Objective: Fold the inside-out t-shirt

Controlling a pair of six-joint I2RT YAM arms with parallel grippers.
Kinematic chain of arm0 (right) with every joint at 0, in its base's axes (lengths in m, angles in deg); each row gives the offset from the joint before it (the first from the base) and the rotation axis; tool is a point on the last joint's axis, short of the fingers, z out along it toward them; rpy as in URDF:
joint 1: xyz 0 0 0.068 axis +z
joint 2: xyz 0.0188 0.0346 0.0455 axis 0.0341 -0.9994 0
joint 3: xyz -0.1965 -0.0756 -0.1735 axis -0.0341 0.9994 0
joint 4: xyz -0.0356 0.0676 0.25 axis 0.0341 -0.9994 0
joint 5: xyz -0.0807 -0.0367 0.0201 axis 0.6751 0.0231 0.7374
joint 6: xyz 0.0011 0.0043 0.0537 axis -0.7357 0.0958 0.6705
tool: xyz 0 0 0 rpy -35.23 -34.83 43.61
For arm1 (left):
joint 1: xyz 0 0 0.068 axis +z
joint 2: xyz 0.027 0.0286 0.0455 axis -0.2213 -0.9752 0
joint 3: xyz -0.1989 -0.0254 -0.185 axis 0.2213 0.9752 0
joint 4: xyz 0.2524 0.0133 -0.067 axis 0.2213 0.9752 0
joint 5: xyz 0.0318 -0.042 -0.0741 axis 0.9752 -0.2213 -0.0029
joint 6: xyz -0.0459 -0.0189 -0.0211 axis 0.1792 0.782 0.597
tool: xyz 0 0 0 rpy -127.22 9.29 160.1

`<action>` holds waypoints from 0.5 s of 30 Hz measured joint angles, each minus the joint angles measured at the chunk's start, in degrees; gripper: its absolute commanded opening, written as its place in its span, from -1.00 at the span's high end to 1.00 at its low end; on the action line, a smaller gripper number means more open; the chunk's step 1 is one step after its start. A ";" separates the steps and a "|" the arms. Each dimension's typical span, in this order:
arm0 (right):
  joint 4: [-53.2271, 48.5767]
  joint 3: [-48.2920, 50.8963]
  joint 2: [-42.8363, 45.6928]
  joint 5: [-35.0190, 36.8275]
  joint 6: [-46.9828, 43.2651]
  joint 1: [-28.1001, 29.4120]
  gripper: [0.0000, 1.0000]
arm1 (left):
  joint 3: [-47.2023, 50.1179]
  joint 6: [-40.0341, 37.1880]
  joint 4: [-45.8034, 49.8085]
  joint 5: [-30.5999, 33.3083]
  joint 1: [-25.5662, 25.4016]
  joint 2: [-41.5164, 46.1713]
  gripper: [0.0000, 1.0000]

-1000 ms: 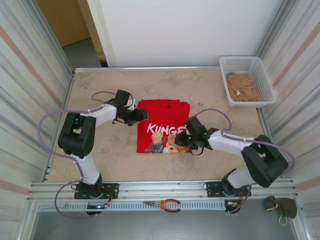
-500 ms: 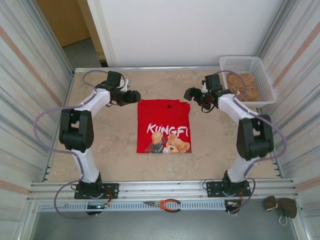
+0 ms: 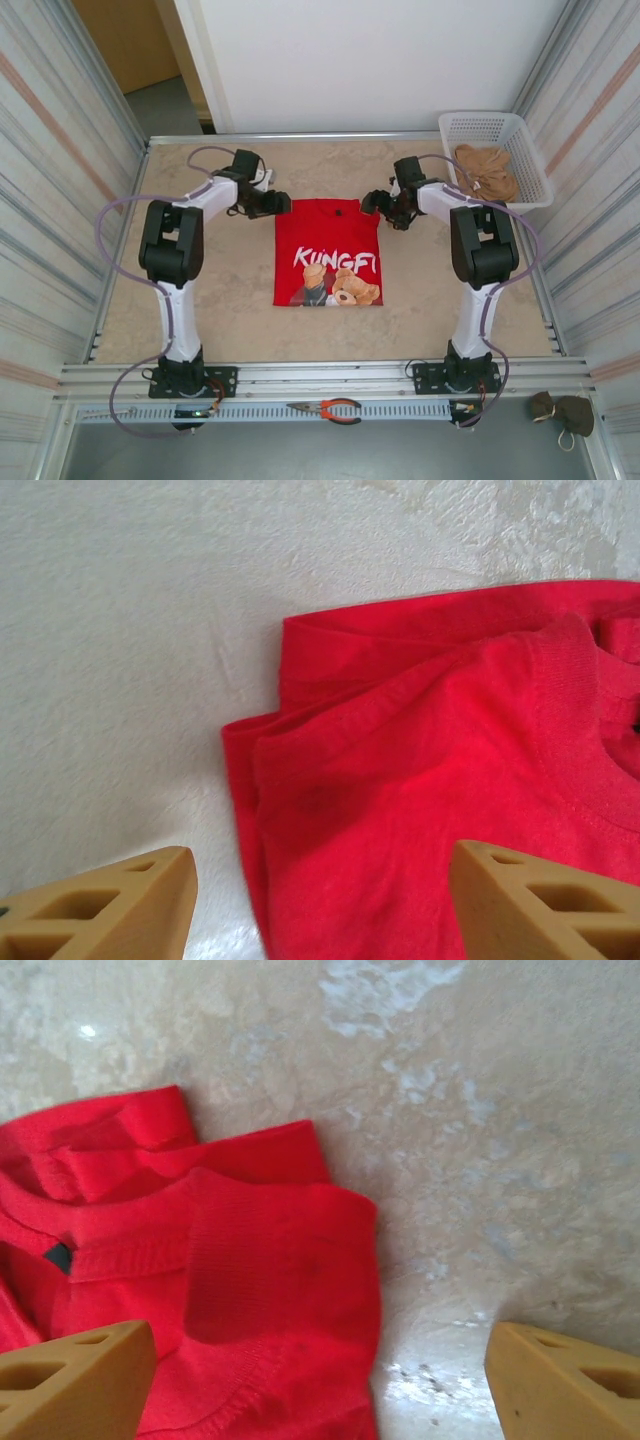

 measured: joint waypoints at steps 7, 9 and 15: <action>2.08 -2.69 -2.73 0.68 0.39 3.72 -0.39 | 0.26 -0.15 -1.64 1.01 -1.36 -1.62 -0.29; 3.08 -2.86 -3.17 0.02 0.46 4.61 -0.33 | 1.27 0.00 -3.15 1.11 -1.60 -1.29 -0.26; 3.89 -2.99 -3.93 -1.03 0.83 4.33 -0.05 | 3.63 1.18 -6.29 0.98 -1.29 -0.42 -0.11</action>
